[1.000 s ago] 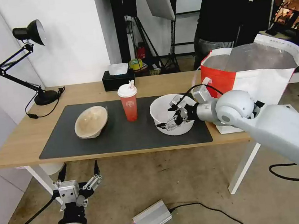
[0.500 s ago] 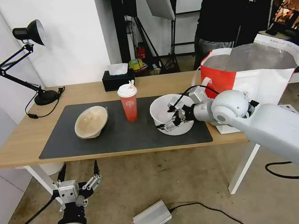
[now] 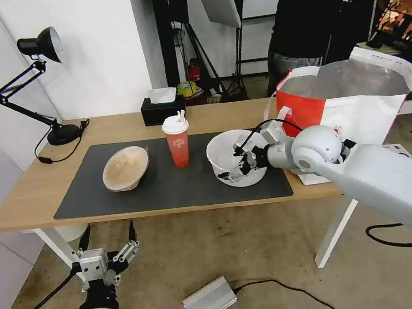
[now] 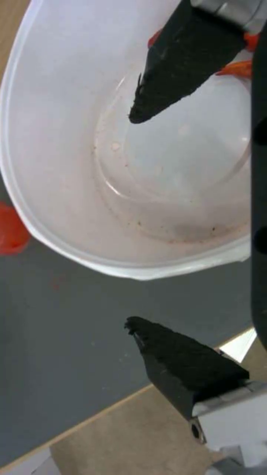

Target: Pick up the trash from the table and place it into the takeout bag.

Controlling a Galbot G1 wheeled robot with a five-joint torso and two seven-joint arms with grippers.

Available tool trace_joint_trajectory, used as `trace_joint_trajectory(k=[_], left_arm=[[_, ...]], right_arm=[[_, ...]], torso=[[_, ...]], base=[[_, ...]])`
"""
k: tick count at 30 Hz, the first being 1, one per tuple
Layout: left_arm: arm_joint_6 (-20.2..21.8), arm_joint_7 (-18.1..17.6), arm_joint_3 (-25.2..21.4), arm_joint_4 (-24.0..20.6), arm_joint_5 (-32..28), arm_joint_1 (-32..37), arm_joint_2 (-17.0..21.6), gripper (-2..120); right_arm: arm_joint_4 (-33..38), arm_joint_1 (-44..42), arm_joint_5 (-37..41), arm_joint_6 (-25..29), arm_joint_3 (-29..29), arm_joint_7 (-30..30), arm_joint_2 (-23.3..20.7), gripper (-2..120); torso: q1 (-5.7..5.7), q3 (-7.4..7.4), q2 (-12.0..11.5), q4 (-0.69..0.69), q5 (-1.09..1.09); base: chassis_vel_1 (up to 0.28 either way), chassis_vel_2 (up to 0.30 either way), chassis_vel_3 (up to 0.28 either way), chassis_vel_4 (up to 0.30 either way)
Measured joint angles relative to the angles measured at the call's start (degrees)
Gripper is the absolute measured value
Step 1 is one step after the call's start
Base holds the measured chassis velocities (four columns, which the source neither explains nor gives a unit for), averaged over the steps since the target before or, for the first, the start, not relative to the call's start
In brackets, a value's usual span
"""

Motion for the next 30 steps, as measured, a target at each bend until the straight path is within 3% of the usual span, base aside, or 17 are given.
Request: trace_joint_trajectory(k=[30], left_arm=[[-0.2,-0.1,0.0,0.0,-0.1,0.2,0.0,100]], right_arm=[[-2.4,0.4,-1.8,0.0,-0.7,0.3,0.2,100]], torso=[[0.0,0.0,0.0,0.0,0.0]], base=[[0.0,0.0,0.0,0.0]])
